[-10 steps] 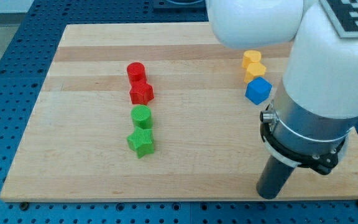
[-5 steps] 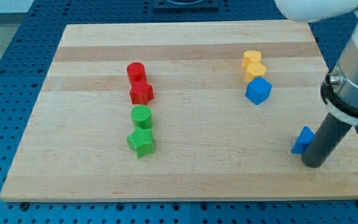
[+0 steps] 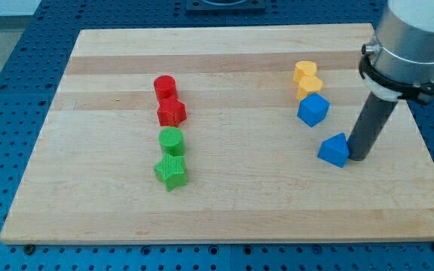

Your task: Move the blue triangle closer to the blue cube

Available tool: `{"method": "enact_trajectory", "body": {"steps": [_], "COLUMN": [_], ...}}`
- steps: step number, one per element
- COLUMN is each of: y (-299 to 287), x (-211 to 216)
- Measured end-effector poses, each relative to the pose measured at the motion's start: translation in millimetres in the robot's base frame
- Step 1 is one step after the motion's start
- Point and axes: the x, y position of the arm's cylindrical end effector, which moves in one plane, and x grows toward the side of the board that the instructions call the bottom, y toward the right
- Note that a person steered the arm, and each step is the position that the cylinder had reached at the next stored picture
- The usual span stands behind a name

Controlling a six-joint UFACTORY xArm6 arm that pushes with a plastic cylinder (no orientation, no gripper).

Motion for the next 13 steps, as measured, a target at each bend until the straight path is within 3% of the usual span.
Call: {"method": "enact_trajectory", "body": {"steps": [2,4,5,6,8,13], "y": [-1.0,37.6,-7.2,-12.3,-12.5,-15.8], "x": [0.0,4.4,50.1,50.0,13.4,-10.3]}}
